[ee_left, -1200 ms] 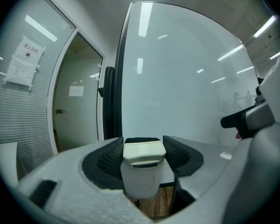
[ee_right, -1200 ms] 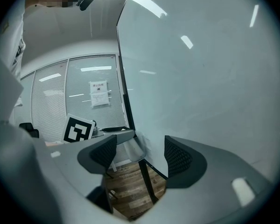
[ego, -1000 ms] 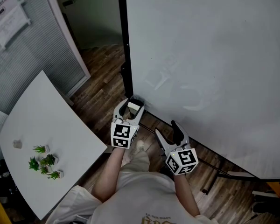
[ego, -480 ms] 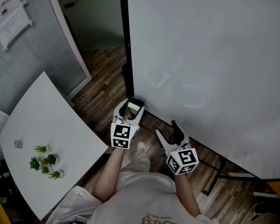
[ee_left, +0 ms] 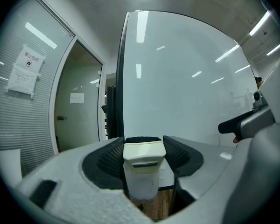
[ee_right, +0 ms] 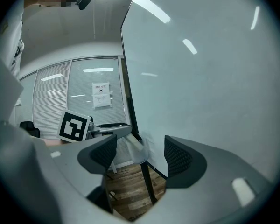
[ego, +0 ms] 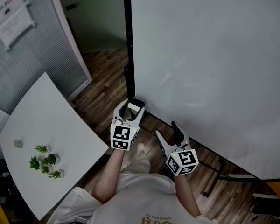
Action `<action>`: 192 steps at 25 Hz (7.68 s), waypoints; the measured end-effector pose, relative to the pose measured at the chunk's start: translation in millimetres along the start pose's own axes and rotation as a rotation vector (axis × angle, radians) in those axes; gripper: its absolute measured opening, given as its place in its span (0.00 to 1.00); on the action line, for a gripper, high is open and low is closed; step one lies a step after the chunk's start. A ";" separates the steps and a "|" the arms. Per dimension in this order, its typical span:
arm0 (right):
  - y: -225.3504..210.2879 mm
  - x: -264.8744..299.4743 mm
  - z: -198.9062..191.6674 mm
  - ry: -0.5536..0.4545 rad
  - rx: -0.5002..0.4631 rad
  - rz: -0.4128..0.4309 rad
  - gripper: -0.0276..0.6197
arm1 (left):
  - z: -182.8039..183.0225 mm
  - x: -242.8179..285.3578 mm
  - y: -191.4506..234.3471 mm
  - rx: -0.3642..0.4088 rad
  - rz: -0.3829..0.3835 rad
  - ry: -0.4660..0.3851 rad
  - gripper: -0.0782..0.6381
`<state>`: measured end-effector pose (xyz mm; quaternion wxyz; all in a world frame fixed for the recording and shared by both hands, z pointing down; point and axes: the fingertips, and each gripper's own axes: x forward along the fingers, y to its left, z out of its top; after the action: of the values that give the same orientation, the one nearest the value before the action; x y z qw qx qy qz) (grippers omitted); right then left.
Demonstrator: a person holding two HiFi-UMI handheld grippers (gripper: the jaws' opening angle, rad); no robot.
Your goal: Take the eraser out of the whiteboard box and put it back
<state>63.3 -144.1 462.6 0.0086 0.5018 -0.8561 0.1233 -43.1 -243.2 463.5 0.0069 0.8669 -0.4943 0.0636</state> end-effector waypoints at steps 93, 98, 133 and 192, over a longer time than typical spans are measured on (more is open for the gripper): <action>13.6 -33.8 8.1 -0.047 -0.034 -0.008 0.54 | 42.4 -141.7 19.0 0.035 0.127 -0.108 0.47; 7.8 -32.0 10.6 -0.050 -0.029 -0.014 0.54 | 47.8 -128.8 16.7 0.037 0.112 -0.115 0.47; -8.8 4.9 10.1 -0.031 0.030 0.046 0.53 | 51.7 -58.0 8.8 0.026 0.048 -0.100 0.47; -22.5 45.7 -28.0 0.069 0.085 0.103 0.53 | -18.6 22.5 3.6 -0.009 -0.068 0.080 0.47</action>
<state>57.0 -187.6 500.6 0.0105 0.4525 -0.8739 0.1770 -36.7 -262.9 484.4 0.0327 0.8799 -0.4642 0.0959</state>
